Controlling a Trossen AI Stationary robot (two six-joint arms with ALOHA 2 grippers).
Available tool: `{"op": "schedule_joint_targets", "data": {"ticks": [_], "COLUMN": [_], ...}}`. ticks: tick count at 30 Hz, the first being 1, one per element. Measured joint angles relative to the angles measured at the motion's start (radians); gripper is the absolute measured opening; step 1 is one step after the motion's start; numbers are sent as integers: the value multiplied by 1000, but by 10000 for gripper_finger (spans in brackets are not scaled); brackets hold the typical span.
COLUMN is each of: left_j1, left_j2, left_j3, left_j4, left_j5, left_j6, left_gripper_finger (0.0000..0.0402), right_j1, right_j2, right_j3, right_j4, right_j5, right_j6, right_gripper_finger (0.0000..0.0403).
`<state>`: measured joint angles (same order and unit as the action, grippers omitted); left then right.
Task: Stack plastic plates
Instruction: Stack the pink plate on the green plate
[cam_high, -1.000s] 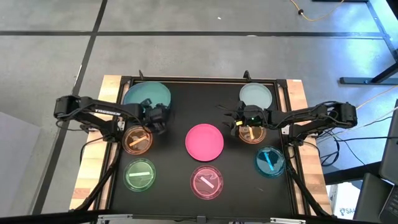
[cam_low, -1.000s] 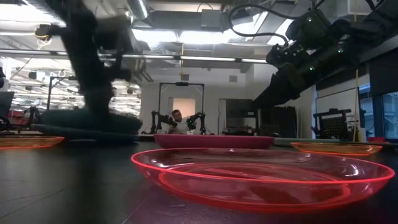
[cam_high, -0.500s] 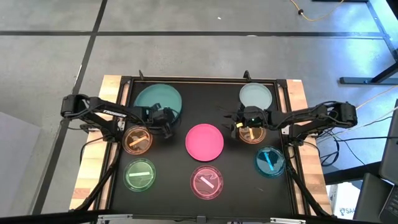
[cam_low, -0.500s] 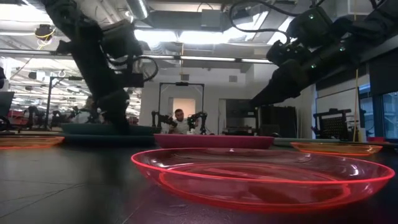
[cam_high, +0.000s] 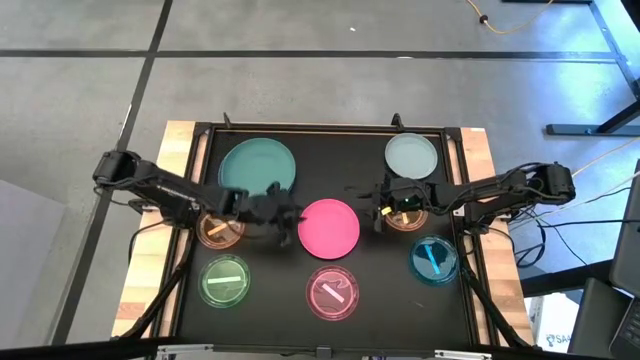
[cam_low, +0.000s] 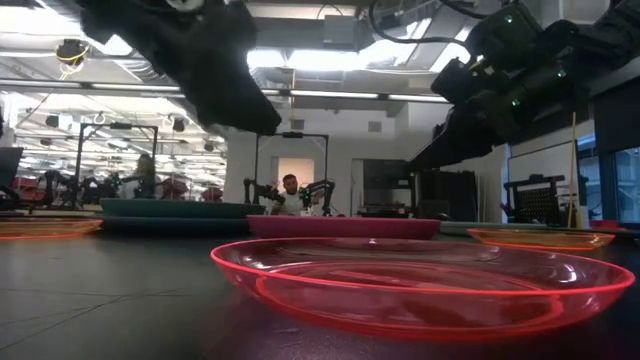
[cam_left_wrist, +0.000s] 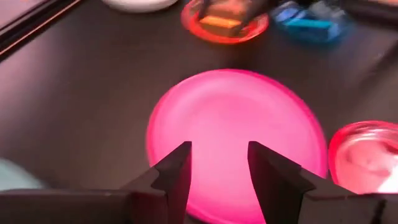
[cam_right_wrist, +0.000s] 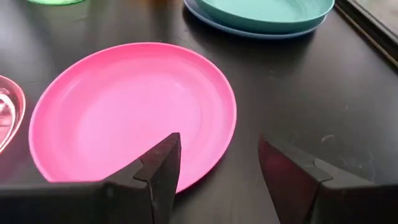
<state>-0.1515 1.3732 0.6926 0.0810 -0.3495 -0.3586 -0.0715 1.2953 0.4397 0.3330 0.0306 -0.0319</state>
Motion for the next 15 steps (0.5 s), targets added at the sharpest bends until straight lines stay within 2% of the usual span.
{"op": "schedule_joint_targets", "data": {"ticks": [3, 6, 11, 15], "left_j1": [-88, -151, -205, -217], "left_j2": [42, 91, 211, 305], "left_j3": [-19, -24, -24, -24], "left_j4": [96, 120, 206, 237], "left_j5": [-73, -120, -162, -157], "left_j6": [-4, -28, -106, -173], "left_gripper_finger": [150, 150, 150, 150], "right_j1": [-1, -3, -1, -1], "right_j2": [0, 0, 26, 85], "right_j3": [0, 7, 34, 41], "right_j4": [-3, -19, -54, -56], "right_j5": [34, 82, 47, 36], "right_j6": [35, 74, 166, 264], "right_gripper_finger": [205, 205, 205, 205]}}
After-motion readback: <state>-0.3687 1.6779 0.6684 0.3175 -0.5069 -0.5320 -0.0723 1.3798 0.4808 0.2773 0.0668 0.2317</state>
